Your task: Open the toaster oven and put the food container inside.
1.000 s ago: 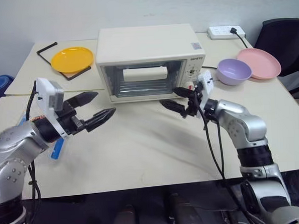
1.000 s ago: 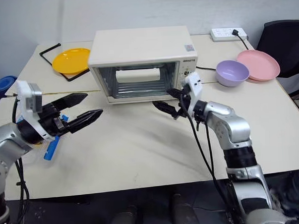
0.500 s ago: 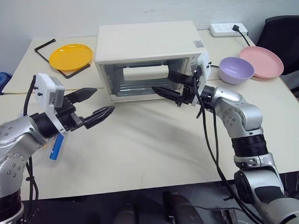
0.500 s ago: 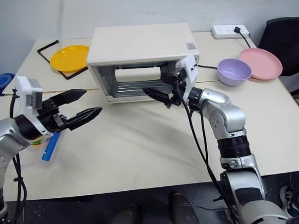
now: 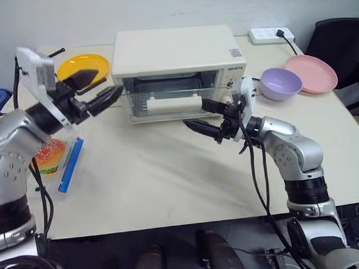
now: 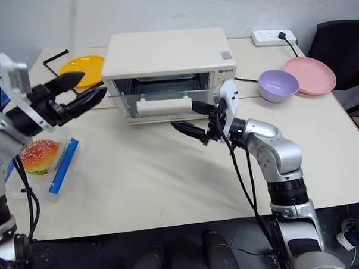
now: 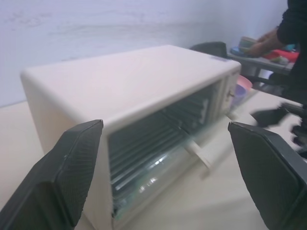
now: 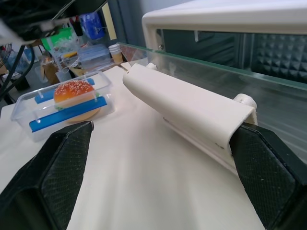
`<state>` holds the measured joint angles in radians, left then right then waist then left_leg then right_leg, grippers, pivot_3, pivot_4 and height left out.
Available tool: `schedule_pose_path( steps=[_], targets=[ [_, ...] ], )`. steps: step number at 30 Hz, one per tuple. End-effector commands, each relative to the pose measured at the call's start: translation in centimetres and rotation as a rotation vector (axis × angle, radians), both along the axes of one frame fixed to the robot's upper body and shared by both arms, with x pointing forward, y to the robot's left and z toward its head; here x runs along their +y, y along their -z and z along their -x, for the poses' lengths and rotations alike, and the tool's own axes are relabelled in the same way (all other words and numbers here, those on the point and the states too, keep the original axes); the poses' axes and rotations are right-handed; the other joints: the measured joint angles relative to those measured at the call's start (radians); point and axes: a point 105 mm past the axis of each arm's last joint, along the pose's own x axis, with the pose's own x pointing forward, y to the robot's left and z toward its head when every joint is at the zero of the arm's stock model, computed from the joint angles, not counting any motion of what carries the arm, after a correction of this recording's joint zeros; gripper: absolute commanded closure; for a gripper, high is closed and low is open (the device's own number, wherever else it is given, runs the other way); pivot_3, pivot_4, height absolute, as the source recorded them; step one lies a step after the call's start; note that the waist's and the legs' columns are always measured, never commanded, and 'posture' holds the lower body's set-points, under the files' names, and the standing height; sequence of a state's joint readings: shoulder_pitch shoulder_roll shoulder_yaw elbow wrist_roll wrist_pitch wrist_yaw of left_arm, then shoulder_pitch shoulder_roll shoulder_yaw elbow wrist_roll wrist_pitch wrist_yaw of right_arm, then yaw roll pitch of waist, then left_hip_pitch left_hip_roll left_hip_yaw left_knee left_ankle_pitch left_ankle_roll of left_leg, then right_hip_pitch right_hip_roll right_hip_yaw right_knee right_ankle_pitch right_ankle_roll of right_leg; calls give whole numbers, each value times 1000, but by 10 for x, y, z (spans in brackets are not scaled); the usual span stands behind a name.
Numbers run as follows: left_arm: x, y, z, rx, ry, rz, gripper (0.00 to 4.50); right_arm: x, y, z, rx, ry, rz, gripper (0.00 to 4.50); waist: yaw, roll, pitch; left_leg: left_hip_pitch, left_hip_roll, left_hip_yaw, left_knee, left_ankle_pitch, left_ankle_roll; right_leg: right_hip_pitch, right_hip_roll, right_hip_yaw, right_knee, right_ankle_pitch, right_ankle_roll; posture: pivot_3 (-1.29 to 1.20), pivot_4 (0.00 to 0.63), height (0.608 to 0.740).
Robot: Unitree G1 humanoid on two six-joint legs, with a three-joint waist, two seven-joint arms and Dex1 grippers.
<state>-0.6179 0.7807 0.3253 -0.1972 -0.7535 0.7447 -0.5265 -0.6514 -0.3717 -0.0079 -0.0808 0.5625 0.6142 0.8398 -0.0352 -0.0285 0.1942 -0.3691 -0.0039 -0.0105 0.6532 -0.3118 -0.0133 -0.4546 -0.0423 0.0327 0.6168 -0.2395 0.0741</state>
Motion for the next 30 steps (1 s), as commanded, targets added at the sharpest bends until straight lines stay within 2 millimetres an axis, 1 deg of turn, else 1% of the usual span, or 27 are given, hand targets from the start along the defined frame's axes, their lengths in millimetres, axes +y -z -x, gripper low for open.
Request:
schedule_pose_path(
  steps=[1, 4, 7, 9, 12, 13, 18, 22, 26, 28, 30],
  targets=[
    [-2, -3, -11, -27, -23, -57, 934, 9, -7, 16, -49, -73, -4, 0, 0, 0, 0, 0, 0, 0, 0, 0, 0, 0, 0, 0, 0, 0, 0, 0, 150, 740],
    [-6, 2, -20, -16, -4, -104, 1833, 10, 1, 17, -47, -70, 21, 0, 1, 0, 0, -1, 0, 2, 0, 0, 0, -3, 0, 0, 2, 0, 0, 0, 150, 740],
    [-13, 18, -32, -11, 10, -258, 2732, 10, 9, 17, -37, -64, 39, 0, 1, 0, 0, -1, 0, 5, 1, 0, 0, -5, 1, 1, 4, 0, 0, 0, 150, 740],
    [-16, 26, -36, -10, 37, -334, 3420, 8, 11, 16, -32, -53, 40, 0, 0, 0, 0, -1, 0, 6, 2, 0, 0, -6, 1, 2, 4, 0, 0, 0, 150, 740],
    [-17, 29, -41, -7, 58, -367, 4310, 7, 10, 17, -28, -43, 26, 0, -1, 0, 0, -1, 0, 6, 4, 0, -1, -6, 2, 3, 4, 0, 0, 0, 150, 740],
    [-18, 30, -42, -6, 66, -376, 4456, 6, 10, 17, -27, -43, 22, 0, 0, 0, 0, -1, 0, 6, 4, 0, -1, -6, 2, 3, 5, 0, 0, 0, 150, 740],
    [-19, 40, -42, 8, 109, -440, 4456, 1, 10, 19, -34, -5, 31, 0, 1, 0, 0, -2, 0, 6, 7, 0, 0, -6, 1, 3, 7, 0, 0, 0, 150, 740],
    [-23, 44, -38, 17, 149, -441, 4456, -13, 16, 17, -34, 68, 88, 0, 7, 0, 0, -2, 0, 6, 8, 0, 0, -6, 1, 3, 7, 0, 0, 0, 150, 740],
    [-26, 44, -34, 15, 160, -421, 4456, -26, 23, 22, -13, 94, 128, 0, 8, 0, 0, -3, -1, 6, 9, 0, 0, -6, 0, 2, 7, 0, 0, 0, 150, 740],
    [-27, 45, -30, 16, 163, -413, 4456, -34, 25, 30, -1, 99, 142, 0, 8, 0, 0, -3, -1, 6, 10, 0, 1, -6, 0, 3, 8, 0, 1, 0, 150, 740],
    [-25, 58, -19, 54, 170, -433, 4456, -49, 22, 54, 35, 48, 148, 0, 9, 0, 0, -4, -1, 6, 10, 0, 1, -6, 0, 3, 8, 0, 1, 0, 150, 740]
  ],
)
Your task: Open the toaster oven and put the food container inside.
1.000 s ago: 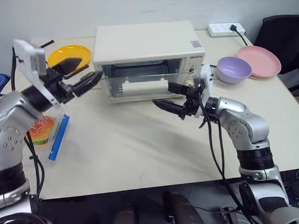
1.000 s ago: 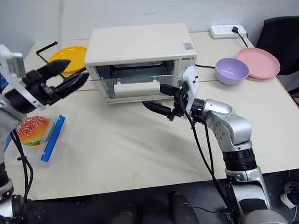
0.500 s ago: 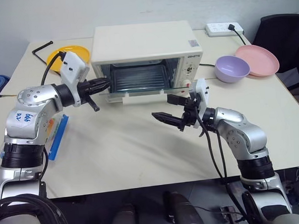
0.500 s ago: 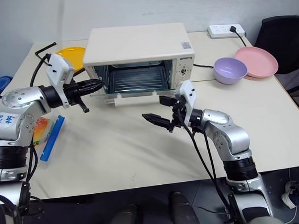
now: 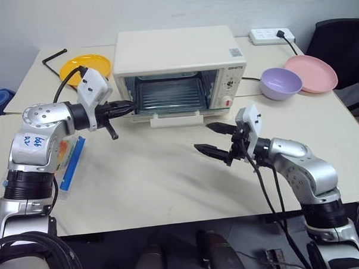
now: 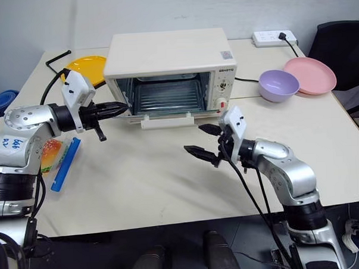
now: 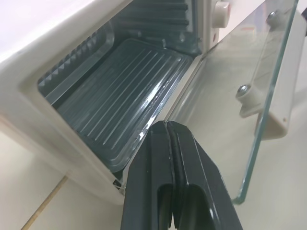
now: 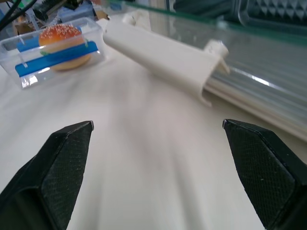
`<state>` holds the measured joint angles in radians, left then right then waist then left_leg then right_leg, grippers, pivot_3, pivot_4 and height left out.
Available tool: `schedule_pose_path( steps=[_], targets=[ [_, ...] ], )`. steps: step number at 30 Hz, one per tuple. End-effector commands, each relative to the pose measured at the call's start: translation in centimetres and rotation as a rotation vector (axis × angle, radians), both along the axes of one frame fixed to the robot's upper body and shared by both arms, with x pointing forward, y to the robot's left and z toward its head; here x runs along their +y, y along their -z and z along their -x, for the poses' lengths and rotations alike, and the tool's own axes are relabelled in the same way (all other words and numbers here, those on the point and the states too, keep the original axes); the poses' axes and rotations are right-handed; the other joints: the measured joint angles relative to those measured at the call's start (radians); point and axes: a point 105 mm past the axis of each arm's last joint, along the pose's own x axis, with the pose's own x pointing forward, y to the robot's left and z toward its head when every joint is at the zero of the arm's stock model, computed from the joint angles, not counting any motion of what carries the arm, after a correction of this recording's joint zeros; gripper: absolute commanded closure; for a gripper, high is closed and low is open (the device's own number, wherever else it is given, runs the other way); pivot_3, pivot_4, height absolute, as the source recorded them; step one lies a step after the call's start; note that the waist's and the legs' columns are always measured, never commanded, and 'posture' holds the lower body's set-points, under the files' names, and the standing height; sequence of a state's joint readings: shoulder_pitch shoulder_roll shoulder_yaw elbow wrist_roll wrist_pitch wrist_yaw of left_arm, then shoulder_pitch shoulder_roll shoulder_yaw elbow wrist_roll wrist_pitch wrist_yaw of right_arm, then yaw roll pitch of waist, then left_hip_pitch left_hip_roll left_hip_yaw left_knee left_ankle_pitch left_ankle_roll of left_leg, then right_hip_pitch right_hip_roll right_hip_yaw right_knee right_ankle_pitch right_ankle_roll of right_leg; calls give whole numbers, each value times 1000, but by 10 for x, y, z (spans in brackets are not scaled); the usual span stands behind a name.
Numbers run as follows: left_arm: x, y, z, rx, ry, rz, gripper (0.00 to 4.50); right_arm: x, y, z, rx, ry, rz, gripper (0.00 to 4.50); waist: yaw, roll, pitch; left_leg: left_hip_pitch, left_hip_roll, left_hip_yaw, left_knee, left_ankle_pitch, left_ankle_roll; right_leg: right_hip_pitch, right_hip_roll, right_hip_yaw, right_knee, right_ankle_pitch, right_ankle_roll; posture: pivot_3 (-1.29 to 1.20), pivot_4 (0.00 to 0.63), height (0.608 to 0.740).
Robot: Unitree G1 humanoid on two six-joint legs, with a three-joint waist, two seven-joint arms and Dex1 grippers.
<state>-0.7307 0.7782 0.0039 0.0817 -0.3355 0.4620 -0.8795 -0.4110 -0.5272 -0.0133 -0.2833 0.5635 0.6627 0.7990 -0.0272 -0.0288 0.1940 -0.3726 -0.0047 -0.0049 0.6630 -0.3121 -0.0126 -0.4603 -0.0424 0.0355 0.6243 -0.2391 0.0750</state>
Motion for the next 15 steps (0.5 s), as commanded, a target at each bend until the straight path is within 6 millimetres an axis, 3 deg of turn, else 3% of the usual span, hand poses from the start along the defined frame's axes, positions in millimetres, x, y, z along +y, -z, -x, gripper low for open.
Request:
schedule_pose_path(
  steps=[1, 7, 12, 15],
  targets=[
    [1, 4, 18, 3, 16, -10, 4456, -17, -21, 35, -20, -73, -12, 0, 0, 0, 0, 0, 0, 0, 0, 0, 1, 0, 0, 0, 1, 0, 0, 0, 150, 740],
    [13, 40, 36, 103, -37, -56, 4456, -28, -43, 51, -32, -95, -31, 0, -5, -1, 0, 4, 1, 1, 1, -1, 2, 2, 1, 2, -1, 0, 1, 0, 150, 740],
    [14, 70, 37, 161, -97, -91, 4456, -24, -57, 52, -56, -133, -51, 0, -1, -1, 0, 14, 2, -2, 1, -1, 3, 16, 3, 0, -6, -1, -1, 0, 150, 740],
    [14, 77, 35, 167, -127, -94, 4456, -19, -61, 51, -67, -156, -50, 0, 0, -1, 0, 13, 1, -3, 0, -1, 3, 16, 2, 0, -6, -1, 0, 0, 150, 740]
  ],
)
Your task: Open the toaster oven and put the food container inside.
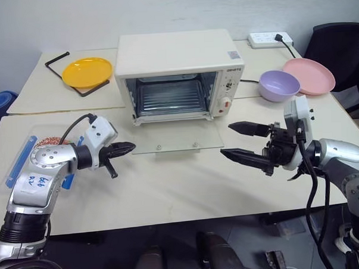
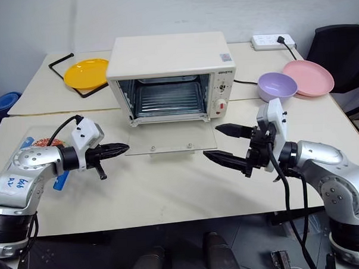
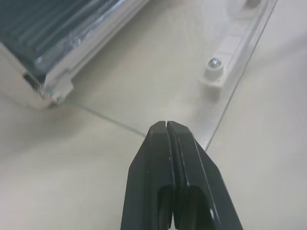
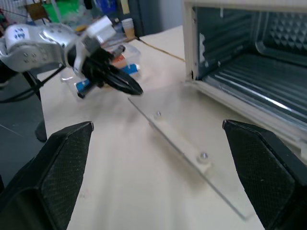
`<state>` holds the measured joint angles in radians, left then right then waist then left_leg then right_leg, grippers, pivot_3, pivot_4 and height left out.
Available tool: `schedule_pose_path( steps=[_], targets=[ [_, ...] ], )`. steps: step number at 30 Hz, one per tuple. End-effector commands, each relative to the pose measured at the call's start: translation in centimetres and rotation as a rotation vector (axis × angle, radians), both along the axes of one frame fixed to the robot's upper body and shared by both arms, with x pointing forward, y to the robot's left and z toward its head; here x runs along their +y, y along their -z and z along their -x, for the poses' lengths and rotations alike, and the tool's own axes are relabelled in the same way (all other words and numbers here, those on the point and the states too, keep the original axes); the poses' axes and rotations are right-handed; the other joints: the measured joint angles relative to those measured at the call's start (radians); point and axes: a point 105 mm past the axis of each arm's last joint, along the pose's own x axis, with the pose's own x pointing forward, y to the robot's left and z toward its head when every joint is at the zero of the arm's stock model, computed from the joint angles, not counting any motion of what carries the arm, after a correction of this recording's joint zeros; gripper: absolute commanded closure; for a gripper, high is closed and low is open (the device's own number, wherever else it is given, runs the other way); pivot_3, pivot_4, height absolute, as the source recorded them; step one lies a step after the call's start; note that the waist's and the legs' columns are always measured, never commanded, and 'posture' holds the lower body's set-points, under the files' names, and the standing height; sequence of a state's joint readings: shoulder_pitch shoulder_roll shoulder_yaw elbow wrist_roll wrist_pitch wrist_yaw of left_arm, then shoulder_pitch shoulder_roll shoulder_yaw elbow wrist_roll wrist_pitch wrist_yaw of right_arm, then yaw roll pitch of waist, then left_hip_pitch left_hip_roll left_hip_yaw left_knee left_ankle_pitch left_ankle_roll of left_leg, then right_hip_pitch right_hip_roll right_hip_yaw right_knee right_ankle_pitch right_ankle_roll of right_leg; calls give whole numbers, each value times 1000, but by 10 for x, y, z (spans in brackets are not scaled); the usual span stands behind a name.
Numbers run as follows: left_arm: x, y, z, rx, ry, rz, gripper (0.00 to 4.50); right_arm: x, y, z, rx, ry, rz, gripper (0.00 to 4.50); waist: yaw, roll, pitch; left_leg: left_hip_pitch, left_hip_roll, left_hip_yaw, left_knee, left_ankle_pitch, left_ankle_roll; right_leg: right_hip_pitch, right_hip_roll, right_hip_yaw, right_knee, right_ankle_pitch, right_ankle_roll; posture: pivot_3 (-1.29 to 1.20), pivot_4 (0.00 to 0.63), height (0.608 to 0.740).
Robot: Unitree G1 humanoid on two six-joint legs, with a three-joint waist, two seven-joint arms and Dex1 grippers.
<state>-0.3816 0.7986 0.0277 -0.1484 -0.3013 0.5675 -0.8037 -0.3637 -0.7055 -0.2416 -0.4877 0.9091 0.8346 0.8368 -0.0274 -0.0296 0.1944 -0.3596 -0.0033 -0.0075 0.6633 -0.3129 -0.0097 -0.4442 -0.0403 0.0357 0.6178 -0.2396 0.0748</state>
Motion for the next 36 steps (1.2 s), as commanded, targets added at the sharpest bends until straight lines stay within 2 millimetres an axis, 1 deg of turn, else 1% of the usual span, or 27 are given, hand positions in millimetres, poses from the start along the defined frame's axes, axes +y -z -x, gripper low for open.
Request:
schedule_pose_path(
  steps=[1, 4, 8, 10, 11, 13, 15, 16, 17, 19, 21, 24, 28, 30, 32, 33, 36],
  targets=[
    [-4, -2, 1, -35, -20, -10, 4456, 6, -12, 4, -46, -44, 9, 0, 1, 0, 0, 0, 0, 0, 0, 0, 0, 0, 0, 0, 0, 0, 0, 0, 150, 740],
    [-6, -1, 7, -24, -29, 13, 4456, 11, -17, 2, -53, -72, -1, 0, -1, 0, 0, -1, 0, -1, 0, -1, 0, 0, -2, 0, -1, 0, 1, 0, 150, 740],
    [5, -2, 21, -34, -117, 27, 4456, 21, -25, -7, -55, -142, -16, 0, -8, 0, 0, -1, 0, 1, 0, -2, 0, -1, -3, 2, -1, 0, 1, 0, 150, 740],
    [11, -7, 30, -50, -165, 47, 4456, 24, -26, -9, -49, -172, -16, 0, -4, 0, 0, -1, 0, -1, 0, -2, 0, -1, -3, 4, -1, 0, 1, 0, 150, 740],
    [13, -12, 36, -61, -185, 66, 4456, 26, -27, -10, -48, -187, -14, 0, -2, 0, 0, -1, 1, -2, 0, -2, 0, -1, -3, 3, -1, 0, 0, 0, 150, 740],
    [12, -29, 47, -90, -208, 166, 4456, 29, -27, -12, -44, -218, -11, 0, -1, 0, 0, -1, 1, -3, 0, -2, 0, -1, -3, 2, -1, 0, 0, 0, 150, 740],
    [13, -49, 59, -110, -265, 356, 4456, 32, -27, -15, -44, -251, -6, 0, 1, 0, 0, -2, 0, -3, 0, -1, 0, 0, -4, 1, -1, 0, 0, 0, 150, 740],
    [15, -56, 65, -119, -303, 425, 4456, 33, -27, -16, -43, -266, -2, 0, 1, 0, 0, -3, 0, -4, 1, -1, 0, 0, -4, 1, -1, 0, 0, 0, 150, 740],
    [17, -60, 73, -126, -337, 491, 4287, 35, -26, -17, -41, -282, 1, 0, 1, 0, 0, -3, 0, -4, 1, -1, 0, 0, -5, 0, -1, 0, 0, 0, 150, 740],
    [24, -63, 85, -144, -425, 560, 3882, 37, -25, -19, -38, -306, 11, 0, -1, 0, 0, -4, 0, -6, 2, -1, 0, 0, -5, -1, -2, 0, 1, 0, 150, 740],
    [38, -63, 97, -163, -536, 604, 3309, 39, -22, -20, -26, -335, 26, 0, -4, 0, 0, -4, 0, -6, 2, -2, -1, 0, -4, -1, -2, 0, 1, 0, 150, 740],
    [57, -60, 124, -158, -655, 712, 2460, 42, -22, -22, -17, -371, 26, 0, -8, 0, 0, -3, 1, -6, 1, -2, -1, -1, -3, 0, -1, 0, 0, 0, 150, 740],
    [82, -41, 157, -86, -884, 749, 1225, 46, -23, -27, -14, -391, 22, 0, -1, 0, 0, -1, 1, -6, 1, -2, -2, 0, -4, 0, 0, -2, -3, 0, 150, 740],
    [92, -37, 168, -67, -972, 773, 612, 48, -22, -28, -13, -400, 23, 0, 2, -1, 0, 1, 1, -6, 1, -2, -2, 2, -4, -1, -1, -3, -6, 0, 150, 740],
    [110, -32, 177, -58, -1076, 826, 10, 50, -21, -28, -10, -408, 23, 0, 6, 0, 0, 1, 1, -7, 1, -2, -2, 4, -4, -2, -4, -6, -11, 0, 150, 740],
    [118, -30, 180, -54, -1118, 861, 10, 50, -21, -28, -8, -410, 23, 0, 5, 0, 0, 2, 1, -7, 1, -2, -2, 6, -3, -2, -6, -12, -21, 0, 150, 740],
    [141, -21, 184, -39, -1259, 932, 10, 50, -21, -27, -7, -413, 22, 0, 1, 0, 0, 3, 1, -6, 1, -2, -2, 9, -3, -1, -9, -12, -21, 0, 150, 740]
  ],
)
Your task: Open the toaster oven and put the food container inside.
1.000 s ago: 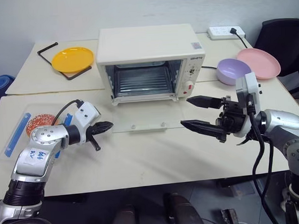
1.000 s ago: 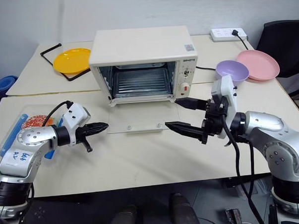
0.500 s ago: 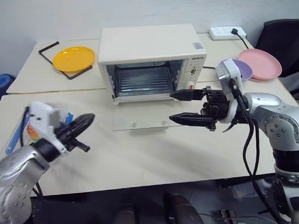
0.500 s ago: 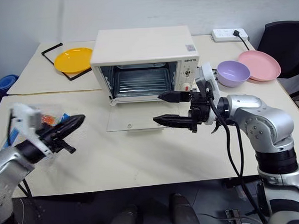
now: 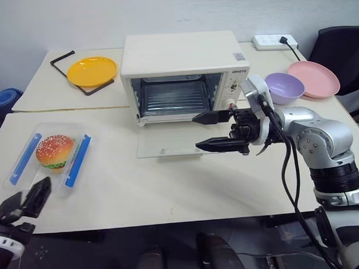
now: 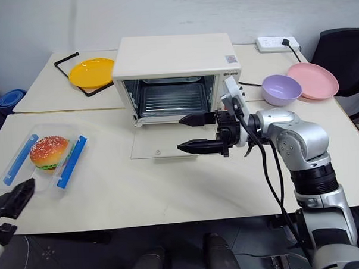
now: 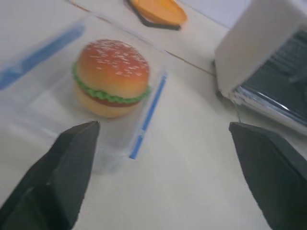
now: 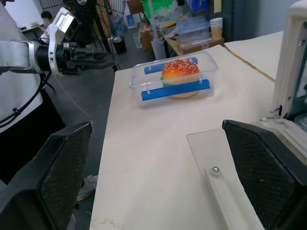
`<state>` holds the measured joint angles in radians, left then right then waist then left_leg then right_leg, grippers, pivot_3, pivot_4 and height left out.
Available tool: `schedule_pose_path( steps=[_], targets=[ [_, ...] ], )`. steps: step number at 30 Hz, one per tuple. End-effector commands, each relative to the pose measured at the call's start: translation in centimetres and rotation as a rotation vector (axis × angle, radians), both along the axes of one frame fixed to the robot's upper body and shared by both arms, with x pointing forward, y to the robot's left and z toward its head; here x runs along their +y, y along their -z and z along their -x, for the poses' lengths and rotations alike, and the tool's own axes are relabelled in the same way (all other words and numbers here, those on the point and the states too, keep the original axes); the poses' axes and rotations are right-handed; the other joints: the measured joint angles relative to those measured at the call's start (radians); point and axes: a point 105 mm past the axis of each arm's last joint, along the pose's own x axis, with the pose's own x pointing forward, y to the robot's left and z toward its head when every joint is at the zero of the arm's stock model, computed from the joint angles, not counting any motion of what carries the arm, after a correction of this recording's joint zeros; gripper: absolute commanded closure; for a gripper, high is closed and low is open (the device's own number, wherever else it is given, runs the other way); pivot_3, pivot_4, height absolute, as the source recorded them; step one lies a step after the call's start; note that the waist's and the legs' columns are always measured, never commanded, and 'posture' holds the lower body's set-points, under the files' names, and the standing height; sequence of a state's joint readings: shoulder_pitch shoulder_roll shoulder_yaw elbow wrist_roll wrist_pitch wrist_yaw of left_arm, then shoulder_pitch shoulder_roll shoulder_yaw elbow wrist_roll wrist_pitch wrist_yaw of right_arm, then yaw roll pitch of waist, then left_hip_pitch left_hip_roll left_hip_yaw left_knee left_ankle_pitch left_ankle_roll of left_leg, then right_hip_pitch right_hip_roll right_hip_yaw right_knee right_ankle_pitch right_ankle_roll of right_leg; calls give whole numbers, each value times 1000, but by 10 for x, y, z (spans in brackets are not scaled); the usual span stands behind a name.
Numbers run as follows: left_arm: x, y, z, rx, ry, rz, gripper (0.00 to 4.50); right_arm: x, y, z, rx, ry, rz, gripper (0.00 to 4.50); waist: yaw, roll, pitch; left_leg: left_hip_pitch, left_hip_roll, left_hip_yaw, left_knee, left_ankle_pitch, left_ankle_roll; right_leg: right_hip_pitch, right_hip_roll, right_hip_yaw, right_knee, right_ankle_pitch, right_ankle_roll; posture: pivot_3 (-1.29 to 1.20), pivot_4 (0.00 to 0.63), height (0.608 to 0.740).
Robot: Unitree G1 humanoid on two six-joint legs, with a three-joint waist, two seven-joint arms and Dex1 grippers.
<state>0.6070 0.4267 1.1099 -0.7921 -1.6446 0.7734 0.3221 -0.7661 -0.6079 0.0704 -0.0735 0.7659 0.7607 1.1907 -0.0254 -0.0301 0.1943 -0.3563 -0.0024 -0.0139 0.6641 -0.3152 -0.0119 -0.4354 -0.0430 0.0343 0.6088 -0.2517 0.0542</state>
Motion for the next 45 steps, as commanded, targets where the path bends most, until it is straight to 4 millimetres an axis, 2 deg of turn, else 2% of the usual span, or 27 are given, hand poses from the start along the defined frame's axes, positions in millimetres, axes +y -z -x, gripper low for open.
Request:
schedule_pose_path(
  steps=[1, 4, 11, 17, 21, 23, 28, 33, 37, 45],
  targets=[
    [28, 7, 10, 24, -158, 91, 10, -1, -11, 4, -46, -12, -20, 0, -1, 0, 0, 0, 0, 0, 0, 0, 0, 0, 0, 0, 0, 0, 0, 0, 150, 740],
    [37, 15, 4, 57, -212, 170, 10, -2, -11, 5, -47, 1, -23, 0, -1, 0, 0, 0, 0, 0, -1, 0, 0, 1, 0, 0, -1, 0, 1, 0, 150, 740],
    [46, 28, -31, 200, -208, 234, 10, -7, -8, 10, -38, 59, -46, 0, 1, 0, 0, 1, 1, -1, -1, 0, 0, 3, 0, -1, -2, 1, 1, 0, 150, 740],
    [60, 41, -47, 339, -255, 303, 10, -11, -5, 16, -41, 105, -58, 0, -6, 0, 0, 2, 1, 0, -4, -1, -1, 3, -1, -1, -3, 3, 4, 0, 150, 740],
    [63, 40, -59, 353, -262, 331, 792, -14, -6, 18, -46, 133, -70, 0, -1, 0, 0, 3, 1, -1, -10, -1, -2, 1, -1, -2, -3, 3, 6, 0, 150, 740],
    [64, 39, -62, 362, -262, 329, 1439, -16, -6, 18, -46, 147, -73, 0, 0, 0, 0, 2, 1, -1, -12, 0, -2, -1, -1, -2, -3, 8, 14, 0, 150, 740],
    [68, 36, -69, 362, -267, 338, 2966, -18, -6, 19, -51, 164, -74, 0, -1, 0, 0, 0, 1, 0, -16, 0, -4, -7, -1, -1, -3, 8, 14, 0, 150, 740],
    [68, 34, -76, 431, -211, 209, 4204, -22, -8, 21, -5, 171, -103, 0, -3, 0, 0, -2, 1, 0, -16, 0, -5, -9, -1, -1, -3, 8, 14, 0, 150, 740],
    [62, 13, -93, 429, -43, 4, 4204, -29, -8, 26, 62, 169, -121, 0, -2, 0, 0, -2, 1, 0, -16, 0, -5, -9, 0, -3, -3, 7, 13, 0, 150, 740],
    [14, -25, -123, 375, 361, -174, 4204, -42, 3, 27, 27, 277, -88, 0, -1, 0, 0, -4, 1, 0, -17, 0, -5, -10, 0, -2, -6, 7, 13, 0, 150, 740]
  ],
)
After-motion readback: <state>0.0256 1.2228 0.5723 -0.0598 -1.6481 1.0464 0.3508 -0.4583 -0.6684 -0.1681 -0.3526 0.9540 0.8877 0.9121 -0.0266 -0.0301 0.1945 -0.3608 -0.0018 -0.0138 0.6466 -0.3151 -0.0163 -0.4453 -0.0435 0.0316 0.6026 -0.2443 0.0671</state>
